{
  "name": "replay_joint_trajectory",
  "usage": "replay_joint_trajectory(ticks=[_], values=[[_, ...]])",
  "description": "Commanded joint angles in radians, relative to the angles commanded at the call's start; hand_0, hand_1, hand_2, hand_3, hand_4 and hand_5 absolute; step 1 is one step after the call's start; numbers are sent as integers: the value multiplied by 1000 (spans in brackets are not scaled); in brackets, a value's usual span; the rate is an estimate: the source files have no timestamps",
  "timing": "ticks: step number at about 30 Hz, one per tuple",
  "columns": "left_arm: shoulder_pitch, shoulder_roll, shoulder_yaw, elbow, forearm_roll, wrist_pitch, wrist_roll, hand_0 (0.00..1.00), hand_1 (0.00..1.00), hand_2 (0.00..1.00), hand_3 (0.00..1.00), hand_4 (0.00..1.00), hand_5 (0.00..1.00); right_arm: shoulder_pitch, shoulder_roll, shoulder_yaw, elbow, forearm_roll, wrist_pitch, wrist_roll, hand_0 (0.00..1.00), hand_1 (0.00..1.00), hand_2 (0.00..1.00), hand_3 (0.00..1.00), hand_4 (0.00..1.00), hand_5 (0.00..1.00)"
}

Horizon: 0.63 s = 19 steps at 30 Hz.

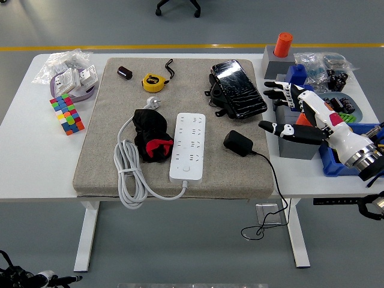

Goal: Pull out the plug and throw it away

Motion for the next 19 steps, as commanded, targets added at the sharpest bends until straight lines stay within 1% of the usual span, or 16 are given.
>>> replay_joint_trajectory(ticks=[8, 11, 19], values=[[-9, -9, 9, -4, -14, 2, -7, 534, 664, 692, 671, 837, 701, 15, -1, 8, -10, 2, 1, -1, 789, 829, 806, 864, 998, 496], [-7, -9, 12, -4, -26, 4, -9, 534, 664, 692, 671, 837, 701, 20, -2, 5, -13, 3, 1, -2, 789, 829, 806, 864, 998, 496], [-6, -6, 4, -1, -8, 0, -2, 534, 664, 693, 671, 837, 704, 24, -1, 2, -16, 0, -2, -4, 788, 829, 805, 863, 998, 495]])
